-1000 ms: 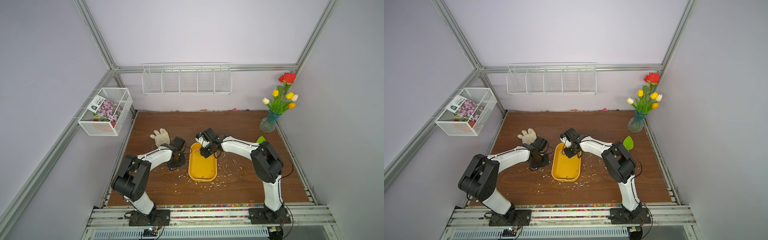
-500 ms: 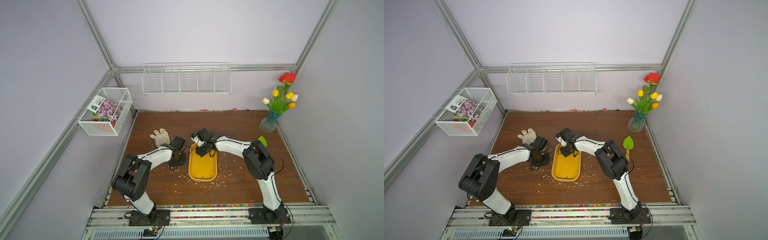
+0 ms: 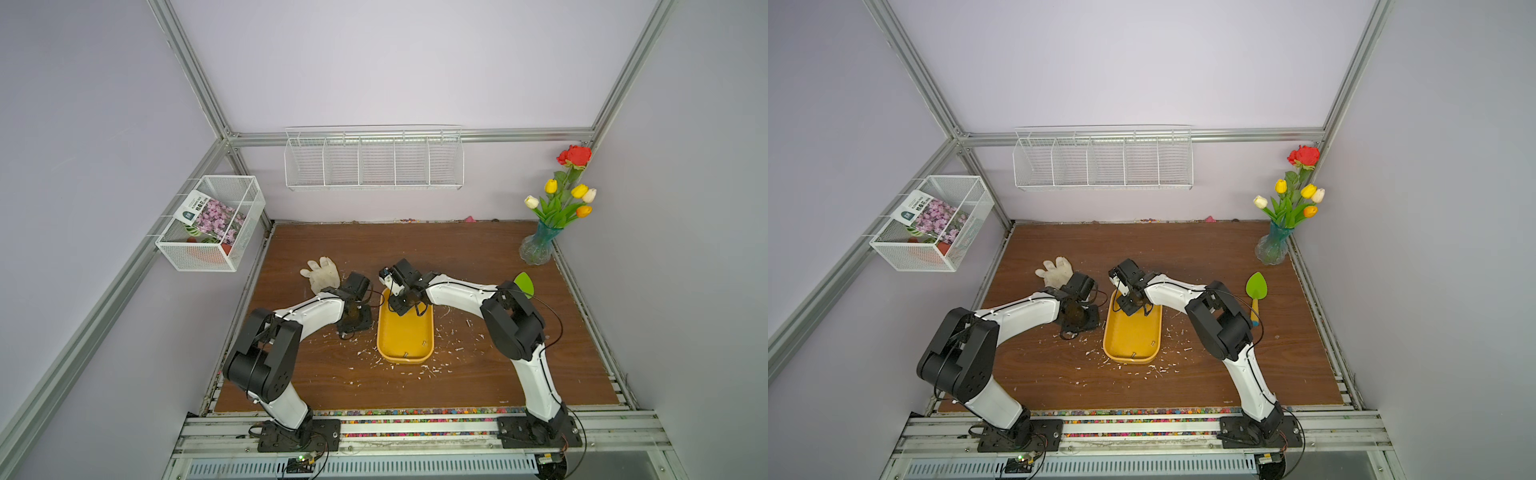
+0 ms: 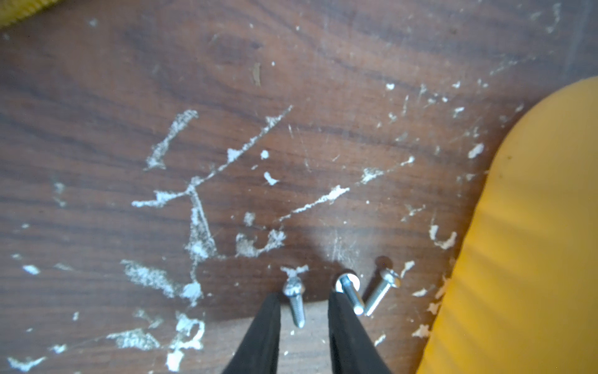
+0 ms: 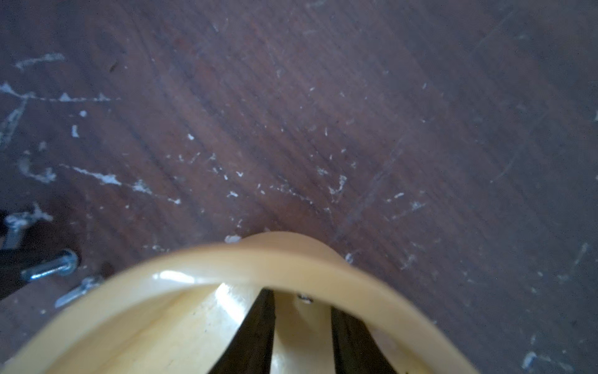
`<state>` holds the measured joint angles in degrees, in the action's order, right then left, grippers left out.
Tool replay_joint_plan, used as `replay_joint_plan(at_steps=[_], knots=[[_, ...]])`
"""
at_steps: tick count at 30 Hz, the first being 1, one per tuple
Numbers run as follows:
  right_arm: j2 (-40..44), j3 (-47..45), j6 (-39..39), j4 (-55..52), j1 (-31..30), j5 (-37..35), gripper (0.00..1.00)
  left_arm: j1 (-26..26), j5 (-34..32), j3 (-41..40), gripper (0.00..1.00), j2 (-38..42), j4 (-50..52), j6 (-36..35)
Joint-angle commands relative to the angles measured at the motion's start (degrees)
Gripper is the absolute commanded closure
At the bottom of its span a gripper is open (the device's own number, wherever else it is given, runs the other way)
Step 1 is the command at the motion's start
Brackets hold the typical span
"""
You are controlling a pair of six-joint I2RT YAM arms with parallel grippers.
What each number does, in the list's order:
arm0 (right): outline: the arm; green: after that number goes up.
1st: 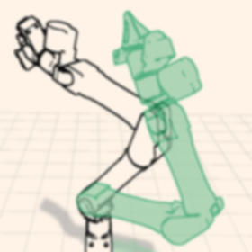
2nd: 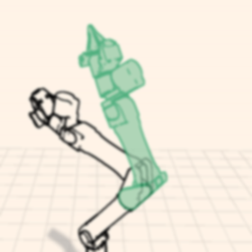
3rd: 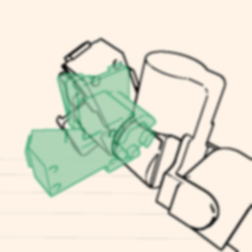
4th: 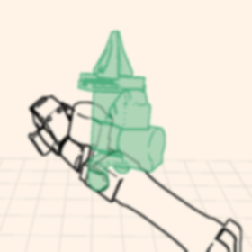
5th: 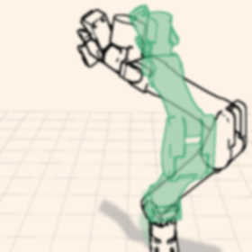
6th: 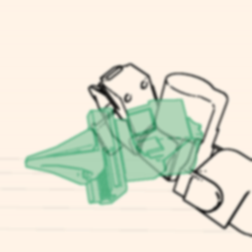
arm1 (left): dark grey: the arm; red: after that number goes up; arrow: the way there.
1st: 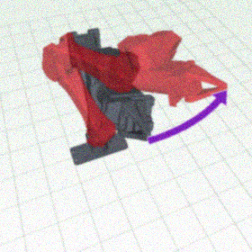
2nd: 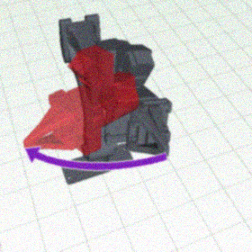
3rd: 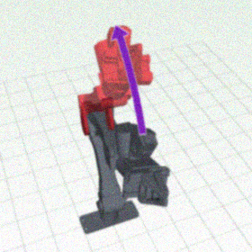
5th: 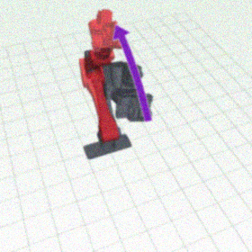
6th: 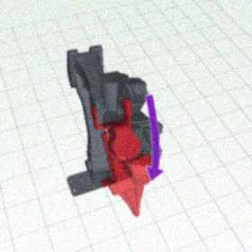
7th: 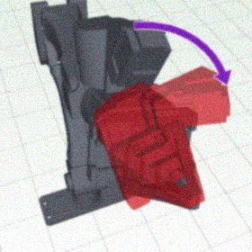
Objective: Take out the screws from the storage box
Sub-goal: Pick up the screw from the storage box.
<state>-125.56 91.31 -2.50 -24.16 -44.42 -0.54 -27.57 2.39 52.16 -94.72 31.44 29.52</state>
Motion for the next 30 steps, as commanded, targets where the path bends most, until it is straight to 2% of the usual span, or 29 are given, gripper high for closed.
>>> replay_joint_plan(at_steps=[1,11,16,27,30], knots=[[-2.6,1.4,0.1,-3.1,-0.6,-3.0,0.67,0.5,-1.0,-1.0,0.69,0.5,0.9,-0.5],[-2.9,0.9,-0.8,-3.8,-0.5,-3.8,0.76,0.6,-0.8,-0.7,0.69,0.5,1.1,-1.0],[-2.8,0.8,-0.6,-3.9,-0.4,-3.5,0.99,0.7,-0.8,-0.7,0.69,0.4,1.1,-1.1],[4.7,0.9,-1.3,-3.9,0.0,-2.5,1.00,0.9,-1.1,3.6,0.69,3.4,4.1,-1.5],[4.6,0.8,-0.6,-3.9,0.3,0.1,1.00,0.9,-1.1,4.2,0.69,3.0,4.2,-1.7]])
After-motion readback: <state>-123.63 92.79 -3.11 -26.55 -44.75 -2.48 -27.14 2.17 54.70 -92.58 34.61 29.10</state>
